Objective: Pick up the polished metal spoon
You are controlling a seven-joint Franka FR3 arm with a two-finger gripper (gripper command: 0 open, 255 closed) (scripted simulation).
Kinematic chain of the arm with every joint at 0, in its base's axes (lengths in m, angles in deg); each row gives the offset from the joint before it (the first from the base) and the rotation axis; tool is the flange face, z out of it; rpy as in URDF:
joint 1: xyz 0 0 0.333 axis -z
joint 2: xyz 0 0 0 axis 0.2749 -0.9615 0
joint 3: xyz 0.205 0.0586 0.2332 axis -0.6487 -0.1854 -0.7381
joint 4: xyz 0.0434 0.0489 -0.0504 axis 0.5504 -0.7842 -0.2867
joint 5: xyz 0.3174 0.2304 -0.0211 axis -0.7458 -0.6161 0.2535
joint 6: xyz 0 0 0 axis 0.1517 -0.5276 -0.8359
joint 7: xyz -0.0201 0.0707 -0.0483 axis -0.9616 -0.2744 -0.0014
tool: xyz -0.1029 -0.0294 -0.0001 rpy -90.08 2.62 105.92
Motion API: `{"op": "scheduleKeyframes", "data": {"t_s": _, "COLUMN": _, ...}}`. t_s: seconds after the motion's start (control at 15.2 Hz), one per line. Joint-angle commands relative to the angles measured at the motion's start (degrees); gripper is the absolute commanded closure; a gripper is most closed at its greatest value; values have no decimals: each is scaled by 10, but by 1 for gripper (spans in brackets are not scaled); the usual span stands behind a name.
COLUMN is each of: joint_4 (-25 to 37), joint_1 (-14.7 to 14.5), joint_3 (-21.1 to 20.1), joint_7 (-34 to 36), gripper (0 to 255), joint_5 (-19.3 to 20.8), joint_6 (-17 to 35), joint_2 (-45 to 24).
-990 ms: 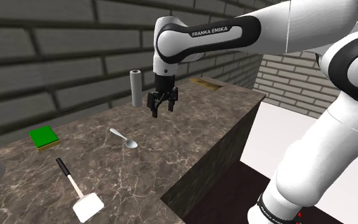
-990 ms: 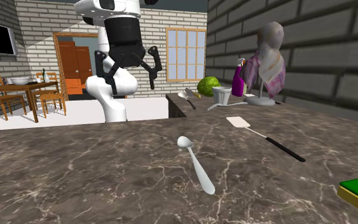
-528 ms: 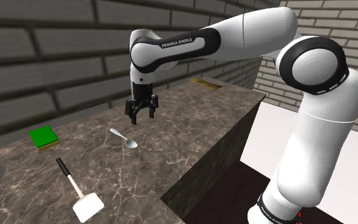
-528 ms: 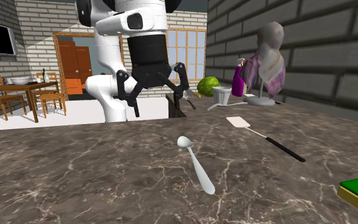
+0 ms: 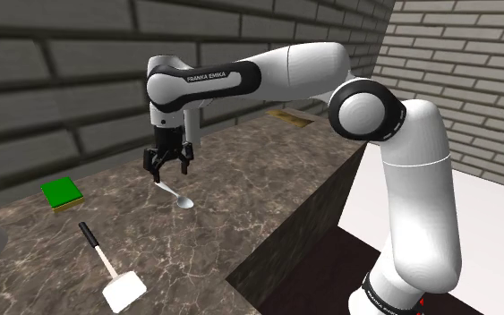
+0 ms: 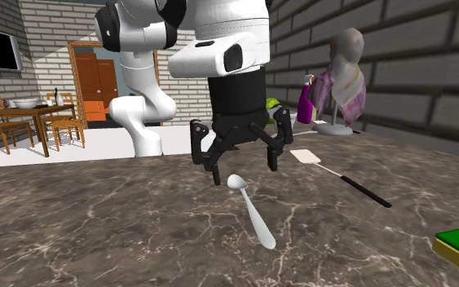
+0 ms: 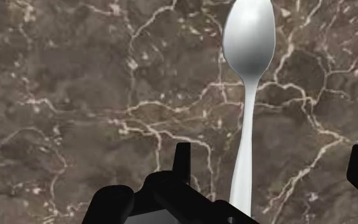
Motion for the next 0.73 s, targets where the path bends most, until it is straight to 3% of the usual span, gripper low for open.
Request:
{"op": "scheduleKeyframes", "data": {"t_s": 0.0, "joint_4": 18, "joint_1": -6, "joint_3": 0, "joint_7": 4, "gripper": 0, "joint_5": 3, "joint_6": 2, "joint_2": -22}}
{"op": "scheduleKeyframes", "data": {"t_s": 0.53, "joint_4": -20, "joint_1": -5, "joint_3": 2, "joint_7": -1, "gripper": 0, "joint_5": 4, "joint_6": 48, "joint_2": -30}}
{"op": "scheduleKeyframes", "data": {"t_s": 0.59, "joint_4": -19, "joint_1": -5, "joint_3": 2, "joint_7": -1, "gripper": 255, "joint_5": 4, "joint_6": 47, "joint_2": -31}}
{"op": "scheduleKeyframes", "data": {"t_s": 0.66, "joint_4": -20, "joint_1": -5, "joint_3": 2, "joint_7": -1, "gripper": 255, "joint_5": 4, "joint_6": 48, "joint_2": -30}}
